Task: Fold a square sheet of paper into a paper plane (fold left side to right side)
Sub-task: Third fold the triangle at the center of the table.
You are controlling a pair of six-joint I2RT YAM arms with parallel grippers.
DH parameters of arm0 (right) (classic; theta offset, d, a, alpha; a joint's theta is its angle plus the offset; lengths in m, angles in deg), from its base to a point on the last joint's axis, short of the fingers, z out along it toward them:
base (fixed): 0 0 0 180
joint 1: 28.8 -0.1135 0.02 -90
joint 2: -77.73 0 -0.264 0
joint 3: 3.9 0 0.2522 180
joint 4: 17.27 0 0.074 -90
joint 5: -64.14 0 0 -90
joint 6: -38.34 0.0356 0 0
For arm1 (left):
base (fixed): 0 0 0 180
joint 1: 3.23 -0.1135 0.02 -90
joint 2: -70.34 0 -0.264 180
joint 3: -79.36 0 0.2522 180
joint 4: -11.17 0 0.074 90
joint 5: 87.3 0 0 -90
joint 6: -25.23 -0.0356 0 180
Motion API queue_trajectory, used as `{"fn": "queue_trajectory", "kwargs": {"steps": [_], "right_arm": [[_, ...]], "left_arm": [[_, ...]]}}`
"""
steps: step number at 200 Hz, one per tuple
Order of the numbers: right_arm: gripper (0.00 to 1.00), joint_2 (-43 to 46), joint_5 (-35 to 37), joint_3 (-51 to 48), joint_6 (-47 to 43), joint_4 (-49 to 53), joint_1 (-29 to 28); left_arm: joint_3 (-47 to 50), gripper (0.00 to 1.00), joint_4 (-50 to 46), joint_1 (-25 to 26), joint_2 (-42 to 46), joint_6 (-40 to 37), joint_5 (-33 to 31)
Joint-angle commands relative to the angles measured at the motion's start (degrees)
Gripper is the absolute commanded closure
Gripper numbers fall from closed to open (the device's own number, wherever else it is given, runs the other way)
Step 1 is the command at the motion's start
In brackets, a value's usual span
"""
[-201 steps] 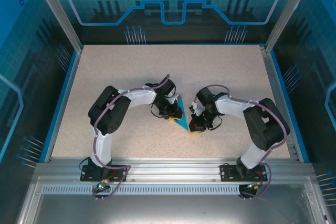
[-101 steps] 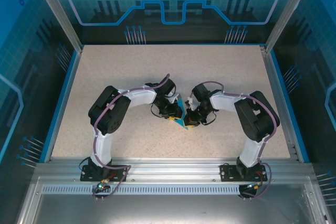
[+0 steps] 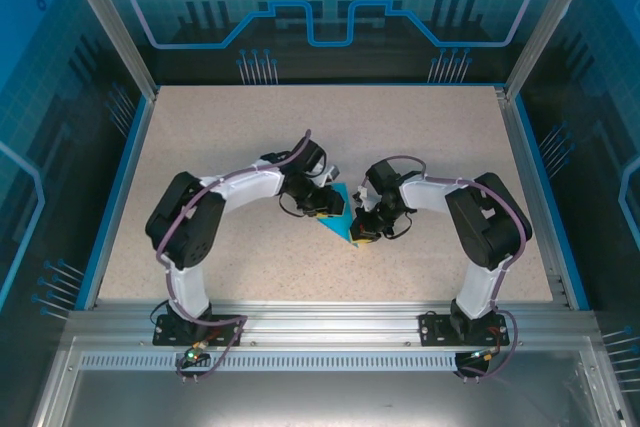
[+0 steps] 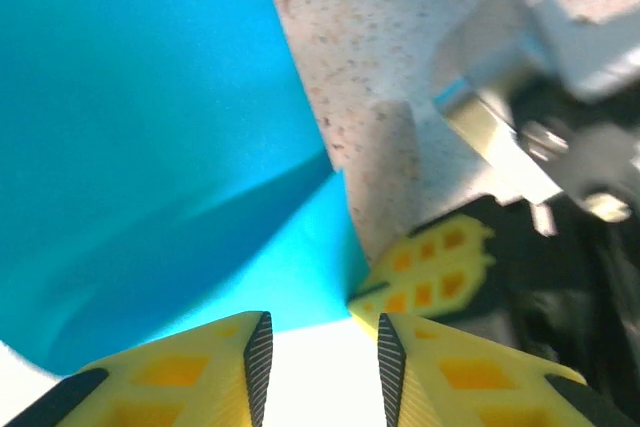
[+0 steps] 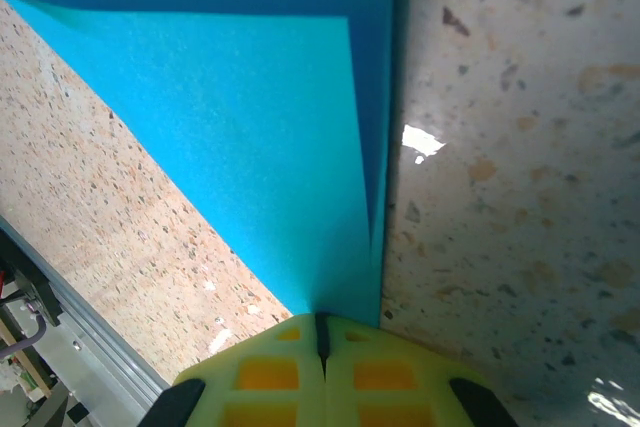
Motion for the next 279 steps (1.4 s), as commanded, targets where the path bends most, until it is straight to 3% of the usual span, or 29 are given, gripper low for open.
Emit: {"fn": "queue_trajectory", "kwargs": {"steps": [1, 54, 205, 279], "right_arm": [[1.0, -2.0, 6.4, -2.7, 0.5, 3.9, 0.4], [1.0, -2.2, 6.0, -2.4, 0.3, 4.1, 0.4], [1.0, -2.4, 6.5, -2.1, -0.1, 4.7, 0.4], [1.0, -2.6, 7.7, -2.1, -0.3, 5.9, 0.4]], "left_arm": [[4.2, 0.67, 2.0, 0.8, 2.8, 1.9, 3.2], [6.8, 0.74, 9.1, 2.8, 0.3, 7.3, 6.0], [4.1, 0.8, 10.0, 3.2, -5.4, 7.4, 6.3], [2.8, 0.82, 7.1, 3.1, -8.7, 5.3, -0.1]]}}
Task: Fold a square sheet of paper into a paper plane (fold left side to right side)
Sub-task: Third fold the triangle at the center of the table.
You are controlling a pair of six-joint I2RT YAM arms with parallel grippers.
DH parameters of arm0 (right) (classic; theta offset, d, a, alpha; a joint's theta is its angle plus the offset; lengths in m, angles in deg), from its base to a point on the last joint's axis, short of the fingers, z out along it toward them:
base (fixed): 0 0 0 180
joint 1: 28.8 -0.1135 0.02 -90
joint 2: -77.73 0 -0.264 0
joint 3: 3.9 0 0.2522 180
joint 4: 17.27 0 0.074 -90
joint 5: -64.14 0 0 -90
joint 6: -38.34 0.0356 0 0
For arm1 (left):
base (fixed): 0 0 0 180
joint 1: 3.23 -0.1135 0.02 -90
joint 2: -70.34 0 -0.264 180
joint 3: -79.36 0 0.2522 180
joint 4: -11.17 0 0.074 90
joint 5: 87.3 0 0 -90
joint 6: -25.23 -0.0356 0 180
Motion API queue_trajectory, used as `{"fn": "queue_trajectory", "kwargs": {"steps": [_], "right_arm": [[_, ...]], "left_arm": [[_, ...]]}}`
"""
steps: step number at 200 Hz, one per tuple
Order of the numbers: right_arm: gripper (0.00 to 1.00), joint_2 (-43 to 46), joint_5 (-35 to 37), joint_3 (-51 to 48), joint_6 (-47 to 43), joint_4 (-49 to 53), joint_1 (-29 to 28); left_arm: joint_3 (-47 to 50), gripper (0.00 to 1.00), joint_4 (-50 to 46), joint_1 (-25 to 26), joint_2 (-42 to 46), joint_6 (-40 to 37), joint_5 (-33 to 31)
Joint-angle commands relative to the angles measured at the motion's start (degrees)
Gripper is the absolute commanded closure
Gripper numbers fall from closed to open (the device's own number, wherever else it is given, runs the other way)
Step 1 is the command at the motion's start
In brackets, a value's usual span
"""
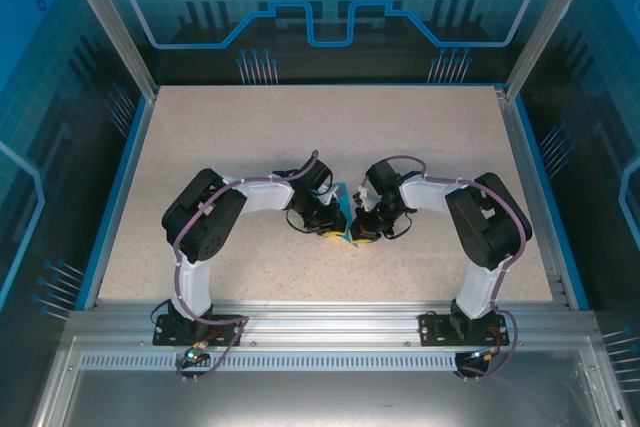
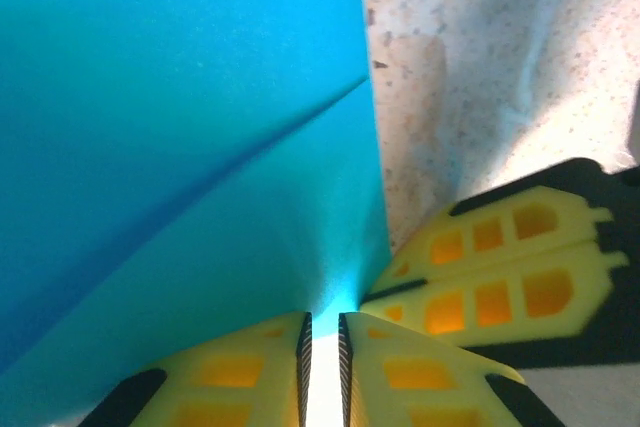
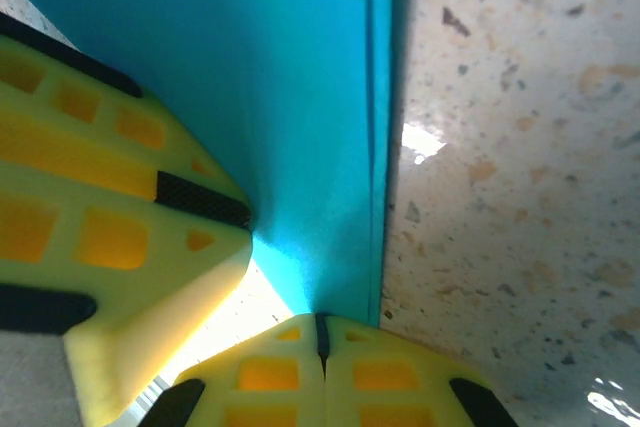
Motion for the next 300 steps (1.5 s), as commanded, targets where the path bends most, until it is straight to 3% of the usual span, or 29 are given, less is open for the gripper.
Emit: {"fn": "queue_trajectory", "kwargs": {"steps": [1, 57, 188, 241, 300], "right_arm": [[1.0, -2.6, 7.6, -2.1, -0.3, 5.9, 0.4], [1.0, -2.5, 8.4, -2.2, -0.4, 6.5, 0.5], [1.0, -2.0, 6.8, -2.9, -0.6, 4.8, 0.6], [1.0, 4.4, 2.4, -2.8, -0.3, -0.5, 0.7], [0.68, 13.2, 8.1, 0.2, -4.2, 1.3, 1.0]], "left_arm": [[-1.9, 0.82, -2.0, 0.4, -1.8, -1.8, -4.4], [-0.4, 0.83, -3.5, -1.1, -2.5, -4.2, -9.4], [1.1, 0.81, -3.7, -13.0, -0.4, -9.2, -10.3], [-1.2, 0.67, -6.4, -15.0, 7.2, -9.8, -7.9], [6.2, 0.38, -3.8, -15.4, 18.4, -3.8, -4.7]]}}
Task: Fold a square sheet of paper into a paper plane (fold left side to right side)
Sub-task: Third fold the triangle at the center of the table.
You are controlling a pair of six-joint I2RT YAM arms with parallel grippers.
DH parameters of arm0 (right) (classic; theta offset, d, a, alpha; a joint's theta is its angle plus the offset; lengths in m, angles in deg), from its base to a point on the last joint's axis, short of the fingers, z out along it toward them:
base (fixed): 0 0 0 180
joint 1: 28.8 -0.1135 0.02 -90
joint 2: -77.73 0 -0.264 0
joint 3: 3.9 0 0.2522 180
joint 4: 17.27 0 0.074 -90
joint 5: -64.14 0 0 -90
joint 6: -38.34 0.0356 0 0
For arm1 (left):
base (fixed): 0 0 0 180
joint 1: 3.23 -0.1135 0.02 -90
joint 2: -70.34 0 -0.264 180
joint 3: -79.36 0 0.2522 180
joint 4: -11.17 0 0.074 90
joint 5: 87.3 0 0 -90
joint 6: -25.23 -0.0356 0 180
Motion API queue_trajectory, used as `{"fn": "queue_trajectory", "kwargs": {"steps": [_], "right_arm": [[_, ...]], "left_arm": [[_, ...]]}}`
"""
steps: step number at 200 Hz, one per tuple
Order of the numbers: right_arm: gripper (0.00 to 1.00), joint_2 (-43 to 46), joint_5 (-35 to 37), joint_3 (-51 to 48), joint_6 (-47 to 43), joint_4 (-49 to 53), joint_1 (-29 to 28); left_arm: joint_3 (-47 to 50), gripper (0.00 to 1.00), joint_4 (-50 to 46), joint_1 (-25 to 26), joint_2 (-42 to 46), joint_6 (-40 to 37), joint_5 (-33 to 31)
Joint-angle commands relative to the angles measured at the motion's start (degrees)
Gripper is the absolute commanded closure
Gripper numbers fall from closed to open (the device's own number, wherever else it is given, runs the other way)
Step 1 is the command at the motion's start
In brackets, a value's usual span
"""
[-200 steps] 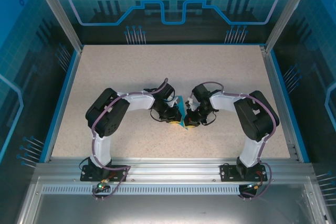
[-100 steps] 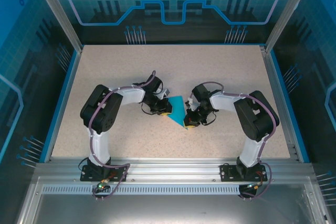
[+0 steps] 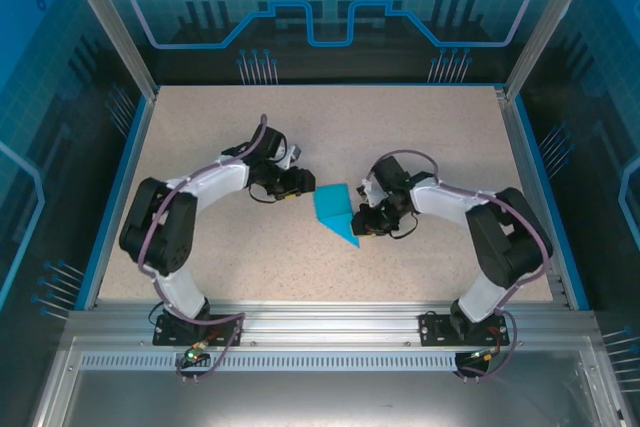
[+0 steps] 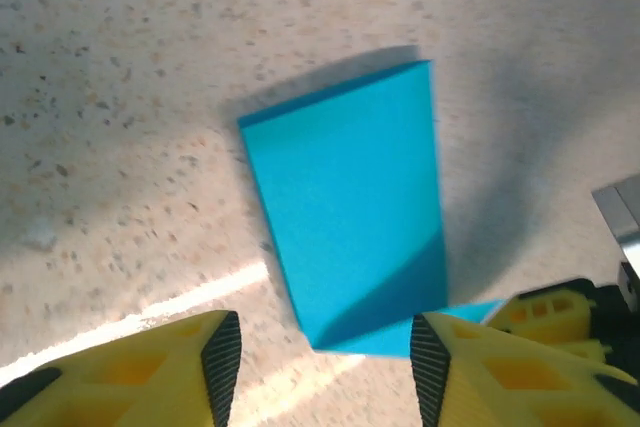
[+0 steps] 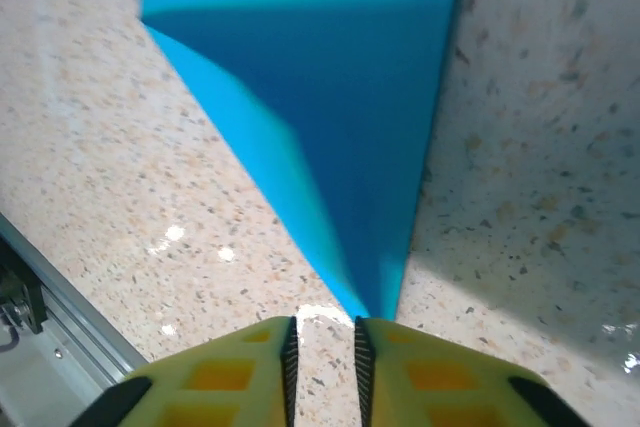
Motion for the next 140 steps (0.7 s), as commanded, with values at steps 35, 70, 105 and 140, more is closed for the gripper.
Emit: {"fn": "queue_trajectory", "kwargs": {"steps": [35, 70, 105, 140], "right_arm": [[0.53, -0.1, 1.5, 5.3, -5.2, 1.8, 0.9], [0.52, -4.9, 2.0, 8.0, -6.3, 2.2, 0.8], [0.61, -7.6, 5.0, 9.7, -5.9, 2.8, 1.0], [0.71, -8.6, 7.2, 9.9, -4.7, 2.5, 1.4]], "left_arm": [[12.4, 0.33, 9.0, 0.4, 5.3, 9.6, 6.7], [14.2, 0.33, 14.0, 2.0, 2.5, 12.9, 8.6], [12.4, 0.33, 14.8, 4.0, -0.5, 13.8, 8.7], [10.5, 0.34, 15.0, 5.9, -3.1, 14.3, 8.6]]}}
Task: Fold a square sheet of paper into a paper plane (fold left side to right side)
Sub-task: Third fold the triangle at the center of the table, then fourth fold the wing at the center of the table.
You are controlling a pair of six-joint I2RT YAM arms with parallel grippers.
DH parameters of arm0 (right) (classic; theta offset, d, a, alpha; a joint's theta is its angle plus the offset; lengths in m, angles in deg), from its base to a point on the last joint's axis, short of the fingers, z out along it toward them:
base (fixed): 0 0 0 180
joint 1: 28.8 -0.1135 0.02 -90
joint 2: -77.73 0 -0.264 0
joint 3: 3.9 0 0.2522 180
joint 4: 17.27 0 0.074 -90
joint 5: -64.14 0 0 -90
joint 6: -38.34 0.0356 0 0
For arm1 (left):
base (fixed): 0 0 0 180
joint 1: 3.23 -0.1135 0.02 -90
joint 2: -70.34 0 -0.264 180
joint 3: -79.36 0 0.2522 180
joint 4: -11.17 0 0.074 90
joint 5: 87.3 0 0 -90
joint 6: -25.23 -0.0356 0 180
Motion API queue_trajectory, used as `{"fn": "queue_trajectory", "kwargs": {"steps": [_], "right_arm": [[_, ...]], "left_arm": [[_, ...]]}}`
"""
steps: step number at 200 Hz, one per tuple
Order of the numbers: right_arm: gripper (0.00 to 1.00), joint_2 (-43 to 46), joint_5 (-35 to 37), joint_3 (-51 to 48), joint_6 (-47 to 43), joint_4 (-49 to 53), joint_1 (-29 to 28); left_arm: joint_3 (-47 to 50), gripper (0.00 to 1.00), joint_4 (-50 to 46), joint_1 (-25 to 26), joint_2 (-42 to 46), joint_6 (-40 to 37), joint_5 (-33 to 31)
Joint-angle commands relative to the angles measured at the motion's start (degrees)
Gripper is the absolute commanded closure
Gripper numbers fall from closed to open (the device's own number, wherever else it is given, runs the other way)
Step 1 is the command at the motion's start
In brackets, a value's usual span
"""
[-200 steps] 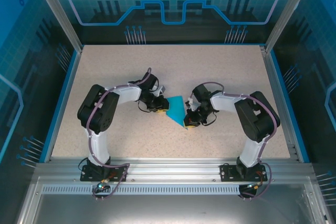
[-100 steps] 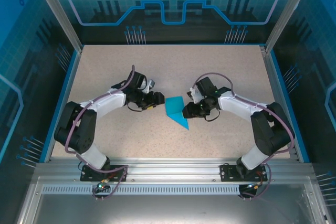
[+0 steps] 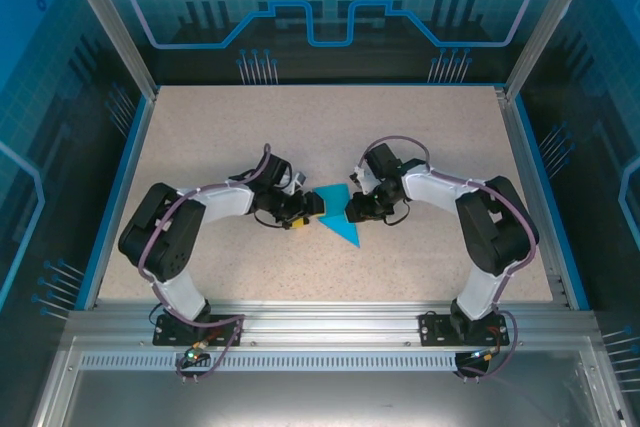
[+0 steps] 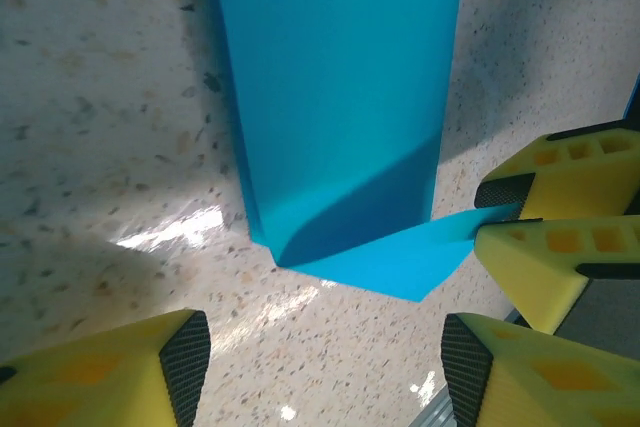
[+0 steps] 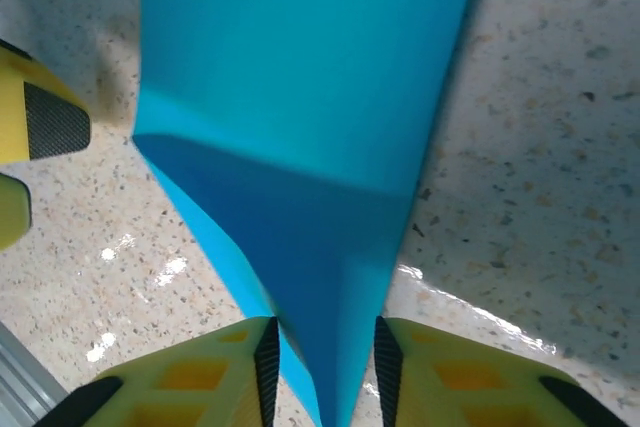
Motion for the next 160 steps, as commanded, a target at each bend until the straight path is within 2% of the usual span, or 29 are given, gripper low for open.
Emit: {"fn": "queue_trajectory", "kwargs": {"steps": [1, 29, 56, 81, 114, 160], "right_arm": [[0.71, -1.2, 2.3, 1.6, 0.5, 1.0, 1.2], [0.75, -1.7, 2.8, 1.4, 0.9, 0.8, 1.3], [0.75, -1.8, 2.3, 1.1, 0.9, 0.3, 1.3], [0.74, -1.2, 3.0, 0.8, 0.6, 0.5, 1.3], [0.63, 3.9, 6.4, -1.3, -0.2, -0.5, 1.3], [0.52, 15.3, 12.2, -7.3, -3.2, -3.7, -0.1]], "left_arm": [[-2.3, 0.34, 1.1, 1.1, -1.9, 1.1, 1.6], [-4.1, 0.38, 1.0, 2.2, -3.7, 1.3, 1.4], [-6.1, 0.44, 0.9, 2.9, -5.3, 1.4, 1.3], [-8.4, 0.58, 0.0, 3.7, -6.7, 1.1, 1.2], [-10.4, 0.73, -2.3, 4.2, -6.4, 0.0, -0.6], [-13.2, 0.76, -7.4, 4.3, -6.2, -0.5, -2.2]]}}
